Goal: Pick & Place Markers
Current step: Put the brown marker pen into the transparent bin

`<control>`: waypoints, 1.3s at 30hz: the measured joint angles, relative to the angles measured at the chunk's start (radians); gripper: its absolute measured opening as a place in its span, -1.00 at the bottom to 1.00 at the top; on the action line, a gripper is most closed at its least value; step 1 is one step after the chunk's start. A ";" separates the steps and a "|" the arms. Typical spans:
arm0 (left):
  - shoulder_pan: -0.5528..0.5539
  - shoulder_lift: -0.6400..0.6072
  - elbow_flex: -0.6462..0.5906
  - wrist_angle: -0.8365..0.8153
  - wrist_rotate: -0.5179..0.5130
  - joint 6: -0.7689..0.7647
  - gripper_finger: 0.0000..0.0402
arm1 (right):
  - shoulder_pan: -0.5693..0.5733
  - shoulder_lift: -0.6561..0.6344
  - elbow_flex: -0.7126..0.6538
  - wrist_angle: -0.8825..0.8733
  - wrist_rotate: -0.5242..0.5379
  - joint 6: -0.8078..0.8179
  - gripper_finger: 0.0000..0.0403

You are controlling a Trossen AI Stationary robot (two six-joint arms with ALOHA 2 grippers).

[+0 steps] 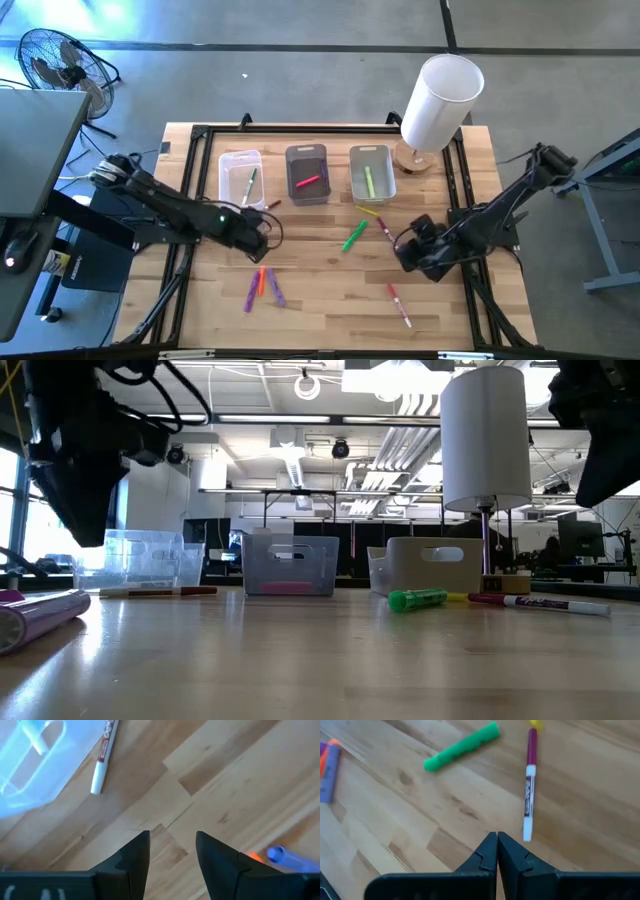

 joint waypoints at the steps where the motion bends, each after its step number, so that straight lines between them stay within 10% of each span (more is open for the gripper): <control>1: -0.018 0.017 0.000 0.004 -0.023 -0.034 -0.23 | -0.005 -0.020 -0.014 0.008 0.002 -0.007 -1.00; 14: -0.450 0.070 -0.189 0.125 -0.387 -0.649 -0.23 | -0.076 -0.079 -0.049 0.082 0.013 -0.095 -1.00; 39: -0.512 0.072 -0.523 0.347 -0.586 -0.585 -0.23 | -0.132 -0.079 -0.049 0.191 0.028 -0.088 -1.00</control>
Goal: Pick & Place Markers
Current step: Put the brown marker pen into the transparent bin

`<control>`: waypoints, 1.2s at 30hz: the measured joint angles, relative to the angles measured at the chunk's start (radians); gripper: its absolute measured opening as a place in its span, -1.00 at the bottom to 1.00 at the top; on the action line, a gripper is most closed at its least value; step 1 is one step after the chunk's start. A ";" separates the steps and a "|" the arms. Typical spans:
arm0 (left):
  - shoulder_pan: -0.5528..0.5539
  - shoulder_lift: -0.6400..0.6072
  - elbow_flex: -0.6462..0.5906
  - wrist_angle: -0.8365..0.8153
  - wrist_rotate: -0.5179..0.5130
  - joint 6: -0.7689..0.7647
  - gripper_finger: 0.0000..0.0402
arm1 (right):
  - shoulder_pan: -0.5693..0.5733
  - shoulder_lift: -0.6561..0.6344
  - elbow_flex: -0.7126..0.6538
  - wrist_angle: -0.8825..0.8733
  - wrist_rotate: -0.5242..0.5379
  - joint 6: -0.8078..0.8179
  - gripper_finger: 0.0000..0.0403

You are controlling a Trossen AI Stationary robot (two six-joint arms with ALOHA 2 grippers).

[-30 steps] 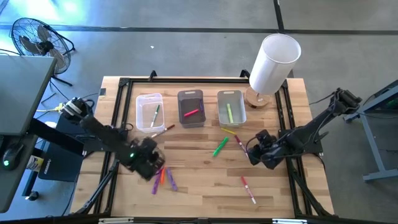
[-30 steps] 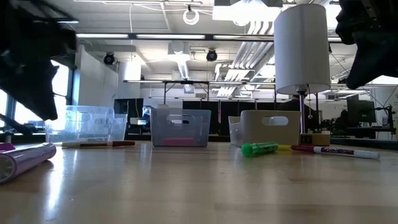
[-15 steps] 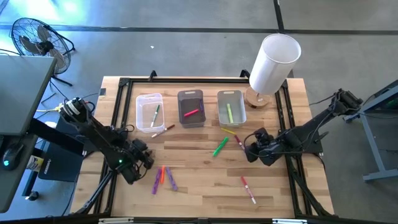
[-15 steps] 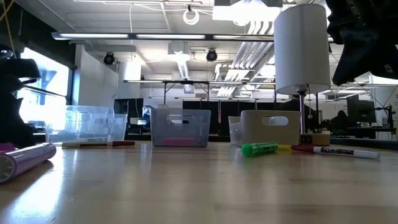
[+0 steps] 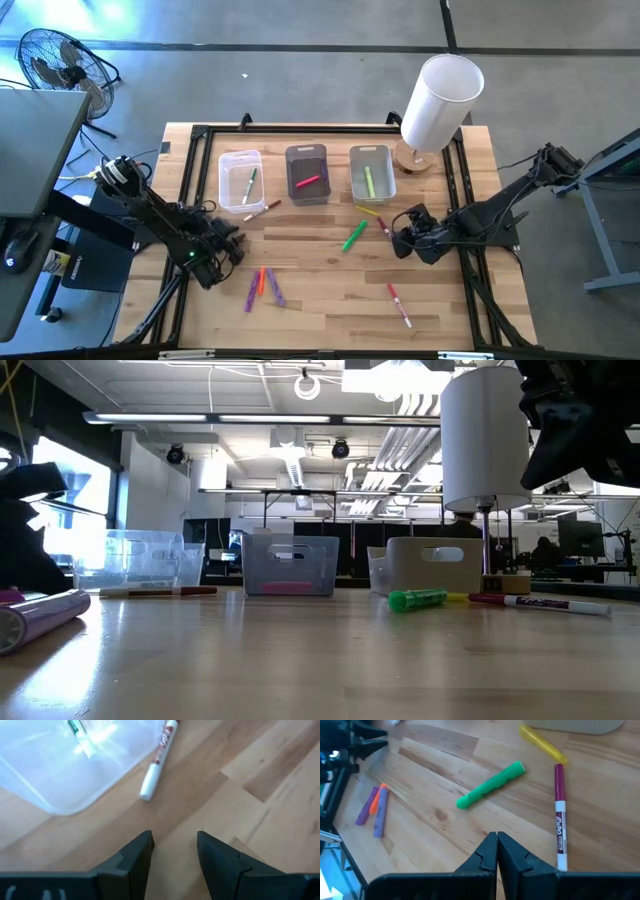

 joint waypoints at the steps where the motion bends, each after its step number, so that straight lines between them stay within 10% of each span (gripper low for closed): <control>1: 0.000 0.000 -0.010 0.009 -0.010 0.000 -0.23 | 0.000 0.000 0.000 0.004 0.002 0.000 -1.00; 36: 0.037 0.002 -0.167 0.376 -0.218 0.235 -0.23 | 0.000 0.000 0.000 0.004 0.025 0.001 -1.00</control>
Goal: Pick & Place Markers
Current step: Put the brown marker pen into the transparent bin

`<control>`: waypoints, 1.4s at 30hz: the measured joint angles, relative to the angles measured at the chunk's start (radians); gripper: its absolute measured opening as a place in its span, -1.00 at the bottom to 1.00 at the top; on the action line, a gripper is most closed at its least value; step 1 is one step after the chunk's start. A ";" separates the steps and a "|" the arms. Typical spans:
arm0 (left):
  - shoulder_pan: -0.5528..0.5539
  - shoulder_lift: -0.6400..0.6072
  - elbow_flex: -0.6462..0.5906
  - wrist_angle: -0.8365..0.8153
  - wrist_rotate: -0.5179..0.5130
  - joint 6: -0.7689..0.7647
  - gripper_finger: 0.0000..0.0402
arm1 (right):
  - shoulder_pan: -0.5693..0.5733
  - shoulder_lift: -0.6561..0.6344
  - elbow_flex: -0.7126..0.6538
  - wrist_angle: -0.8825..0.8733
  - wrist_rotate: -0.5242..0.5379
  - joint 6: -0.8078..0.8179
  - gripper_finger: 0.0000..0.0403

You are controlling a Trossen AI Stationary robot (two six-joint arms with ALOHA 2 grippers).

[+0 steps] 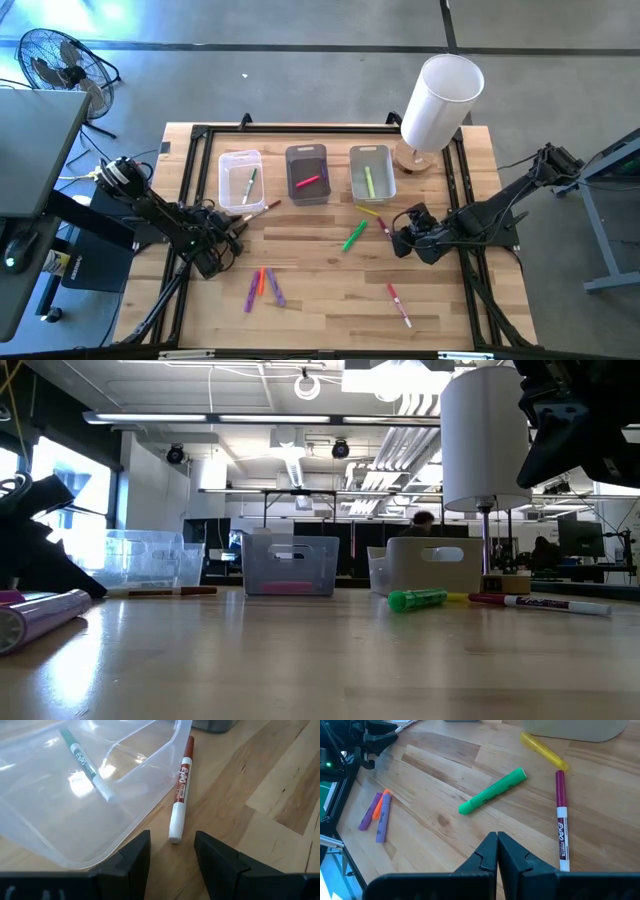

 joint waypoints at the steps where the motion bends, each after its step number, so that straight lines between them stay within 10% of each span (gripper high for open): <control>1: 0.000 0.000 0.000 0.000 -0.001 0.002 -0.23 | 0.000 0.000 0.000 0.000 0.000 0.000 -1.00; 22: -0.002 -0.001 0.003 0.110 0.011 0.134 -0.96 | 0.000 0.000 0.000 0.014 -0.019 0.005 -1.00; 42: -0.003 0.000 0.327 0.151 0.300 0.317 -1.00 | 0.000 0.000 0.000 0.019 -0.026 -0.020 -1.00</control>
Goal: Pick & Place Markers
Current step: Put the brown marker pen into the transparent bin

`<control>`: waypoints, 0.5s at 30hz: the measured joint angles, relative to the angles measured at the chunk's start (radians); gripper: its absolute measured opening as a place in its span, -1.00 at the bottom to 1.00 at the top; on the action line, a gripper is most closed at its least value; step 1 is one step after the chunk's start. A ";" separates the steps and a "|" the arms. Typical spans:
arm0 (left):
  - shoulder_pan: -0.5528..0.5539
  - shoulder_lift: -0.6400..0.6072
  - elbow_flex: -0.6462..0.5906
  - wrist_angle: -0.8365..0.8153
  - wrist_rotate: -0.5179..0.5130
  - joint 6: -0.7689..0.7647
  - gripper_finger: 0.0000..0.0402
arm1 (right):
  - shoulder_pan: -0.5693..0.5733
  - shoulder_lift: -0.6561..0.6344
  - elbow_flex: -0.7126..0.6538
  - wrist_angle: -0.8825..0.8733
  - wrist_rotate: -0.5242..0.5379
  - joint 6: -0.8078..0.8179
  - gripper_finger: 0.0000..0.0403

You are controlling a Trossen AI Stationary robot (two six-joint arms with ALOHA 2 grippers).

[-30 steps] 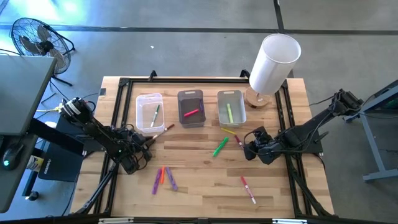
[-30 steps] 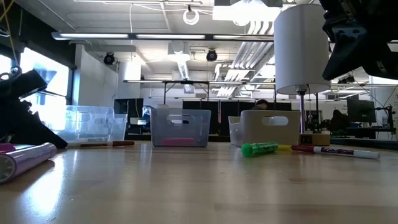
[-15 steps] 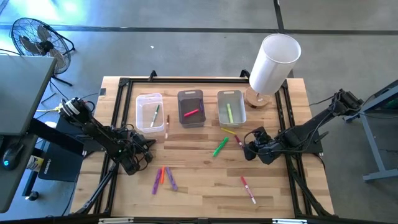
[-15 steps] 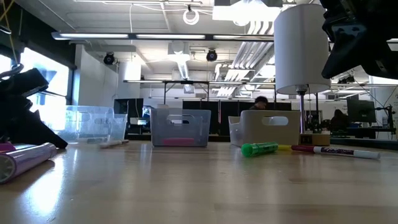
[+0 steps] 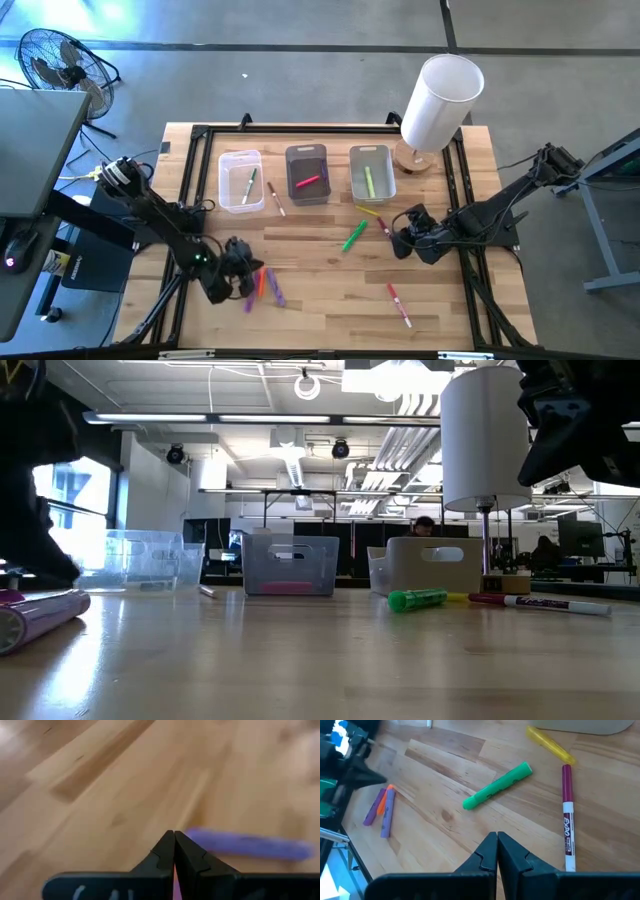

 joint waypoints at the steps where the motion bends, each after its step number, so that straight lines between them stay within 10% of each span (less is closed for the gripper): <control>1: 0.000 0.000 0.033 -0.022 -0.004 0.001 -1.00 | 0.000 0.000 0.000 0.000 0.000 -0.010 -1.00; 6: 0.030 0.000 0.229 -0.290 0.029 -0.073 -1.00 | 0.000 0.000 0.000 0.000 -0.001 -0.080 -1.00; 15: 0.286 0.013 0.443 -0.701 0.378 -0.511 -0.99 | 0.000 0.000 0.000 0.000 -0.011 -0.229 -1.00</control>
